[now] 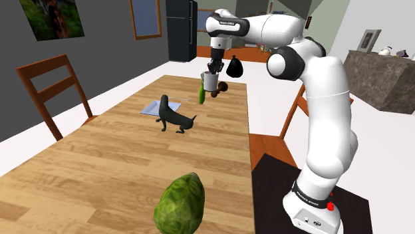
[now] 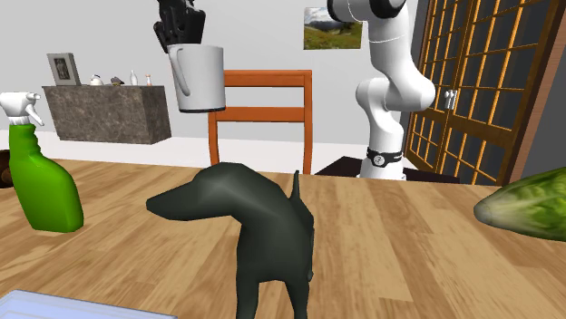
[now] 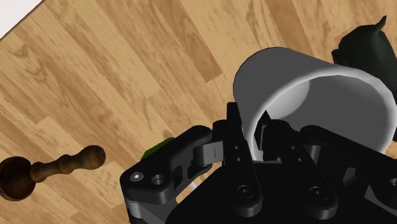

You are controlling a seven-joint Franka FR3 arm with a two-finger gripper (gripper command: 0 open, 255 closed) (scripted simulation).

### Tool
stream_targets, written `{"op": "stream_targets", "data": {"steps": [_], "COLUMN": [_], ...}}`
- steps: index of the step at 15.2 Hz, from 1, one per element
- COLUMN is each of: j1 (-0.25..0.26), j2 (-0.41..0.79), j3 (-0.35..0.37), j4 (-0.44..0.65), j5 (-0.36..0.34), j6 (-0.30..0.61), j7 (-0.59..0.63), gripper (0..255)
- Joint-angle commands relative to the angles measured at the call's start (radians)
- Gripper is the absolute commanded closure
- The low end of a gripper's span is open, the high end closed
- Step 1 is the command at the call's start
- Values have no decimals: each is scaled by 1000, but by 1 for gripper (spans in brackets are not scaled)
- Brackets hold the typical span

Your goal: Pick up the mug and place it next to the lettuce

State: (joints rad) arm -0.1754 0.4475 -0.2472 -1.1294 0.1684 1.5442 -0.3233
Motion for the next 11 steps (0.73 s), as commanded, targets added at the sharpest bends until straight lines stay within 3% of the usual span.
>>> {"op": "stream_targets", "data": {"steps": [1,6,11], "j1": [40,119,176], "j2": [-98,-296,-461], "j3": [0,23,65], "j4": [-153,-425,-630], "j5": [-21,-70,-104], "j6": [59,145,195], "j7": [23,107,204], "gripper": [255,255,255]}}
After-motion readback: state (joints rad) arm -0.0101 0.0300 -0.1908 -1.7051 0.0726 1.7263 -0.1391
